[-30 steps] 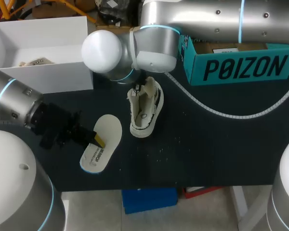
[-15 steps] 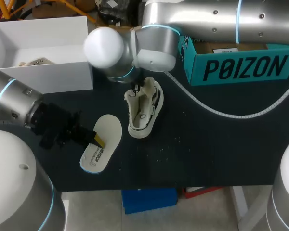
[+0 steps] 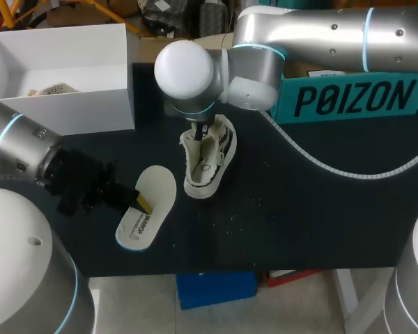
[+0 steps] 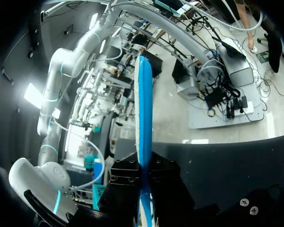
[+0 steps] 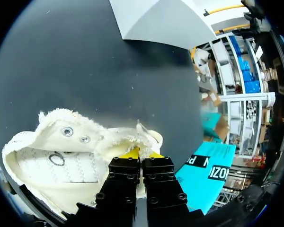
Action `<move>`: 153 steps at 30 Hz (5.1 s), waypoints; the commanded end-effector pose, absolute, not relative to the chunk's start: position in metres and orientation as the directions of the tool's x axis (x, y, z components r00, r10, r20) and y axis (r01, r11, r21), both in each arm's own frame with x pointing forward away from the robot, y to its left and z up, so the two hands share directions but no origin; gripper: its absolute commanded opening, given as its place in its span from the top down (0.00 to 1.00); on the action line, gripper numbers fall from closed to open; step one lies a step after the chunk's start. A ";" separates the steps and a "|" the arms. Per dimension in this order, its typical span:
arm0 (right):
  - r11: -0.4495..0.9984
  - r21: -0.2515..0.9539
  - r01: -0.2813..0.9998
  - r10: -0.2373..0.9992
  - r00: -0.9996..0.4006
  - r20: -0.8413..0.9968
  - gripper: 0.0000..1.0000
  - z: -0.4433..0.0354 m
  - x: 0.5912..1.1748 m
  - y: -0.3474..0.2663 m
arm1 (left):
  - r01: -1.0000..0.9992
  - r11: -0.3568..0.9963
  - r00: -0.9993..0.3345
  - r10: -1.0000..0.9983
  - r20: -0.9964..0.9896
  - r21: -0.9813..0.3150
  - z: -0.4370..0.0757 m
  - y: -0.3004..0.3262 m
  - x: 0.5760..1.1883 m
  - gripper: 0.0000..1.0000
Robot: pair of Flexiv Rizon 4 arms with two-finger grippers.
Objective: Take the shoe out of the shoebox, open the shoe tongue, remove and reinsert the insole, then place the shoe into the shoebox
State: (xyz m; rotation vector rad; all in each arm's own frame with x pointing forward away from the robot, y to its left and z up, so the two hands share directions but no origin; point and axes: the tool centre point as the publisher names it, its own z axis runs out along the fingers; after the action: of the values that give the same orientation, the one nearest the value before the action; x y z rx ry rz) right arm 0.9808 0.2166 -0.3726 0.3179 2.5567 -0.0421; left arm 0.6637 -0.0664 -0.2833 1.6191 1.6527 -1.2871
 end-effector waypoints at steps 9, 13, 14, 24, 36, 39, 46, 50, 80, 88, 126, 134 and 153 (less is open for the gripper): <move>0.970 0.072 0.233 0.236 -0.822 -0.518 0.62 -0.378 0.981 0.208 | 0.949 -0.146 -0.176 0.491 -0.853 -0.280 -0.283 -0.067 0.663 1.00; 0.957 0.083 0.278 0.278 -0.797 -0.537 0.00 -0.361 0.977 0.200 | 0.949 -0.146 -0.176 0.491 -0.853 -0.280 -0.283 -0.067 0.663 1.00; 0.949 0.091 0.301 0.301 -0.784 -0.543 0.00 -0.353 0.976 0.196 | 0.949 -0.146 -0.176 0.491 -0.853 -0.280 -0.283 -0.067 0.663 1.00; 0.860 0.235 0.452 0.500 -0.661 -0.559 0.00 -0.293 0.951 0.173 | 0.949 -0.146 -0.176 0.491 -0.853 -0.280 -0.283 -0.067 0.663 1.00; 0.647 0.473 0.599 0.754 -0.593 -0.281 0.00 -0.253 0.898 0.161 | 0.949 -0.146 -0.176 0.491 -0.853 -0.280 -0.283 -0.067 0.663 1.00; 0.612 0.500 0.613 0.775 -0.592 -0.222 0.00 -0.247 0.887 0.159 | 0.949 -0.146 -0.176 0.491 -0.853 -0.280 -0.283 -0.067 0.663 1.00; 0.564 0.532 0.631 0.802 -0.571 -0.173 0.00 -0.230 0.862 0.150 | 0.949 -0.146 -0.176 0.491 -0.853 -0.280 -0.283 -0.067 0.663 1.00; 0.570 0.526 0.632 0.804 -0.562 -0.196 0.00 -0.222 0.847 0.144 | 0.949 -0.146 -0.176 0.491 -0.853 -0.280 -0.283 -0.067 0.663 1.00; 0.644 0.619 0.449 0.681 -0.706 -0.196 0.00 -0.201 0.787 0.130 | 0.822 -0.393 -0.117 0.592 -0.797 -0.412 -0.294 -0.081 0.678 1.00; 0.644 0.619 0.449 0.681 -0.706 -0.196 0.00 -0.201 0.787 0.130 | 0.818 -0.389 -0.085 0.646 -0.759 -0.423 -0.309 -0.095 0.708 1.00; 0.644 0.619 0.449 0.681 -0.706 -0.196 0.00 -0.201 0.787 0.130 | 0.889 -0.270 -0.090 0.691 -0.717 -0.371 -0.386 -0.176 0.838 1.00; 0.644 0.619 0.449 0.681 -0.706 -0.196 0.00 -0.201 0.787 0.130 | 0.916 -0.222 -0.093 0.695 -0.713 -0.335 -0.365 -0.171 0.831 0.55; 0.644 0.619 0.449 0.681 -0.706 -0.196 0.00 -0.201 0.787 0.130 | 0.904 -0.252 -0.056 0.732 -0.679 -0.346 -0.330 -0.132 0.756 0.93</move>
State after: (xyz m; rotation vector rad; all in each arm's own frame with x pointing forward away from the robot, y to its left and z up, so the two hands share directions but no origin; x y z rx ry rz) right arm 0.7861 0.1290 -0.2005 0.8897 2.4510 0.7605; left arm 0.7665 -0.1358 -0.3325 2.0355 1.7487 -1.2748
